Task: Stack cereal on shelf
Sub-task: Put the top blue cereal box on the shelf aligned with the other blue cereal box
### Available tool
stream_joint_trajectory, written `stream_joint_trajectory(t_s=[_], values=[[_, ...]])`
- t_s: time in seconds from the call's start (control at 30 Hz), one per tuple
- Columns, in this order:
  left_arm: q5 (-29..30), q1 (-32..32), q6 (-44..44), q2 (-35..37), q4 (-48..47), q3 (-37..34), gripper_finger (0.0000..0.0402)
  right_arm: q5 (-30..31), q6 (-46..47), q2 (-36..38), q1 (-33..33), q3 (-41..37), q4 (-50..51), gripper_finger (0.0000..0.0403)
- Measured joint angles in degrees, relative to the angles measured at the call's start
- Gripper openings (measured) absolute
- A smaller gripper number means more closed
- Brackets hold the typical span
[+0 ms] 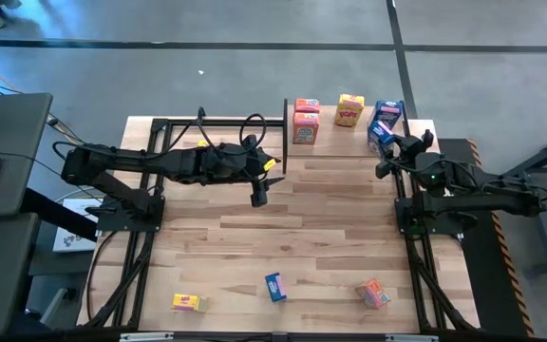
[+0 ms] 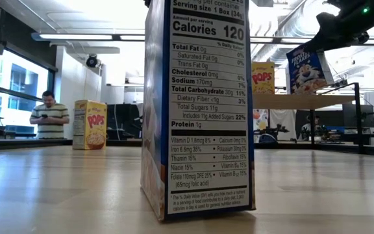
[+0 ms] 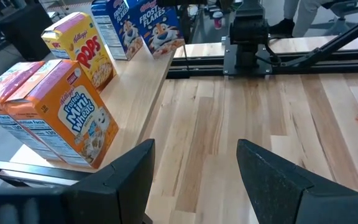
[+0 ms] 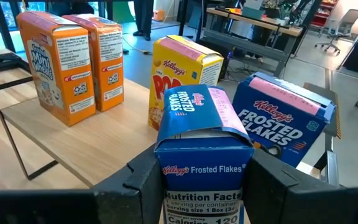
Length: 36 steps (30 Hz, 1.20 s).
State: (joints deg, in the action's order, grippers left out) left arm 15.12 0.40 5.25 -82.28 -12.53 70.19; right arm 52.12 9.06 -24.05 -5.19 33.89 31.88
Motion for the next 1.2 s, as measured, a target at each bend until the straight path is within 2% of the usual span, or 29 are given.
stream_joint_trajectory(t_s=[0.87,1.2], values=[[0.01,0.0,0.88,-0.04,0.35,0.02,0.0218,1.88,2.97,0.0,-0.07,0.07,1.79,0.0163],[0.01,0.0,0.86,-0.04,0.35,0.02,0.0218,2.79,2.22,0.0,-0.07,0.07,1.75,0.0211]])
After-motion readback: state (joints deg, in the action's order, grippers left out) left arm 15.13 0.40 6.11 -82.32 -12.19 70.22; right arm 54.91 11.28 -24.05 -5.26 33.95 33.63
